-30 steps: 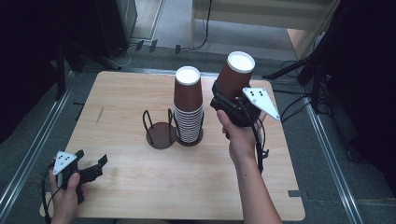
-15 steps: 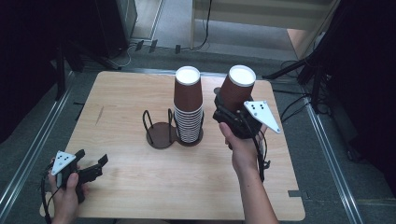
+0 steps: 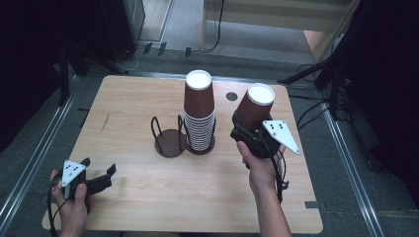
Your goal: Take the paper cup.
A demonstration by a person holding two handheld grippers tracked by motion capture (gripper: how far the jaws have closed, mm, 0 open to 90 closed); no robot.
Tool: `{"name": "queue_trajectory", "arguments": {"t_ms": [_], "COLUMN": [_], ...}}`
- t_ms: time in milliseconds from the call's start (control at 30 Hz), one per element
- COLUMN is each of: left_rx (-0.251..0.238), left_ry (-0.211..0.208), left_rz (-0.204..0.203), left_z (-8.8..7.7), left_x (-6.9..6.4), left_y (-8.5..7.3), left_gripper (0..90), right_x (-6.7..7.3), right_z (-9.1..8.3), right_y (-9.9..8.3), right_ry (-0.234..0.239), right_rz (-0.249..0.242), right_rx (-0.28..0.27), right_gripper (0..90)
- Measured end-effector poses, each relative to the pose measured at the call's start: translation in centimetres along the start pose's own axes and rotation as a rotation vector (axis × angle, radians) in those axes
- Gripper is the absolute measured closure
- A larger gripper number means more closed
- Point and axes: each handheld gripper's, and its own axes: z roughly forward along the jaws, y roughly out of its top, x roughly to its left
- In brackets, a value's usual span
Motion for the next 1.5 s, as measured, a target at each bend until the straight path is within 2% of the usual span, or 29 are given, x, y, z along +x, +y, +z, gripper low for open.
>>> {"name": "queue_trajectory", "arguments": {"t_ms": [133,367,500,600,1033,1167,1333,1433,1500], "left_rx": [0.007,-0.012,-0.021,-0.036,-0.082,-0.093,-0.078,-0.071,-0.06], "left_ry": [0.018,-0.013,-0.034,-0.028,-0.101,-0.129,-0.173,-0.205,-0.23], "left_rz": [0.018,0.069,0.079,0.105,0.112,0.139,0.181,0.188,0.193], "left_z": [-0.3,-0.6,-0.5,-0.4,0.2,0.1,0.1,0.1,0.1], "left_x": [-0.4,-2.3,-3.2,-4.0,-7.3,-8.6,-9.5,-9.9,-10.4], "left_y": [0.7,2.3,3.1,3.5,5.7,6.0,6.4,6.6,6.7], "left_gripper": [8.5,8.5,8.5,8.5,8.5,8.5,8.4,8.4,8.4], "right_x": [-0.3,-0.8,-1.1,-1.3,-2.0,-2.0,-1.6,-1.2,-0.9], "right_z": [-0.4,-1.4,-2.0,-2.3,-3.2,-3.5,-3.7,-3.9,-3.9], "right_y": [-0.6,-1.6,-2.2,-2.7,-5.2,-5.9,-6.7,-7.3,-7.7], "right_ry": [-0.004,-0.004,-0.004,-0.006,-0.015,-0.007,0.003,0.011,0.018], "right_rz": [0.0,-0.016,-0.022,-0.023,-0.019,-0.007,-0.036,-0.033,-0.062], "right_rx": [0.007,0.03,0.036,0.041,0.076,0.089,0.119,0.121,0.137], "right_gripper": [10.6,10.5,10.5,10.5,10.6,10.5,10.4,10.4,10.3]}}
